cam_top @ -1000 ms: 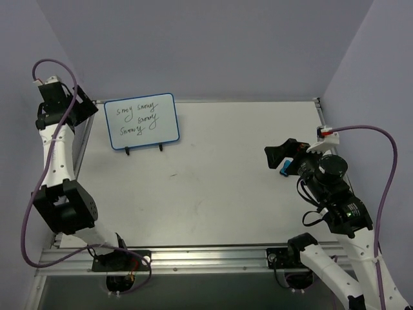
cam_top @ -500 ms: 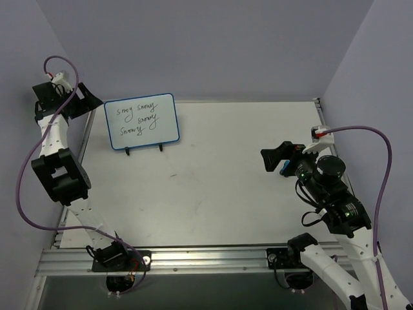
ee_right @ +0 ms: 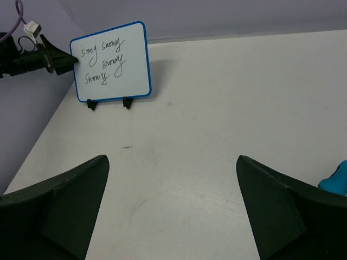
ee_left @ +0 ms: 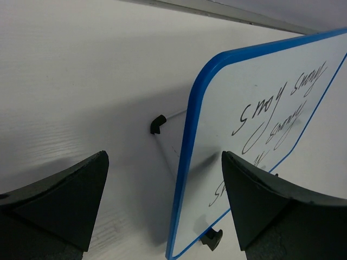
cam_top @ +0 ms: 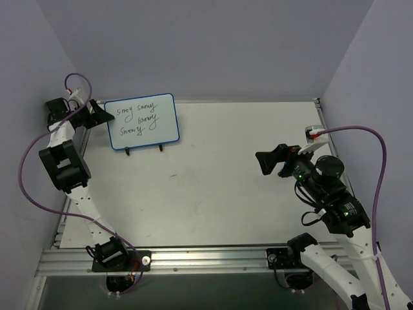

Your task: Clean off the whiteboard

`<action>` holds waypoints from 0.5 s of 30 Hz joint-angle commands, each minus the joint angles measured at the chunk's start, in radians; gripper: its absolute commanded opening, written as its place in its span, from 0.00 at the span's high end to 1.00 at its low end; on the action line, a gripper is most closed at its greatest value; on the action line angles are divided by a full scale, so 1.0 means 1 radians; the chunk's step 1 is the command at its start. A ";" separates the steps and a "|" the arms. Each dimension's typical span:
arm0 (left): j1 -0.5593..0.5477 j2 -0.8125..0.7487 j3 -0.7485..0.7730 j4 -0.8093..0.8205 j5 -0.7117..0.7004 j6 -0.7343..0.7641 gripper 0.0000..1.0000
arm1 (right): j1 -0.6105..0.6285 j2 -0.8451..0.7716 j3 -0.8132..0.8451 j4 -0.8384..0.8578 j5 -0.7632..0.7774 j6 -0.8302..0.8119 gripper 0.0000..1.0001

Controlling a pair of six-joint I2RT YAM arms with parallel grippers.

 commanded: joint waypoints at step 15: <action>0.006 0.120 0.054 0.467 0.422 -0.238 0.10 | 0.023 0.070 -0.014 0.079 -0.033 -0.041 0.00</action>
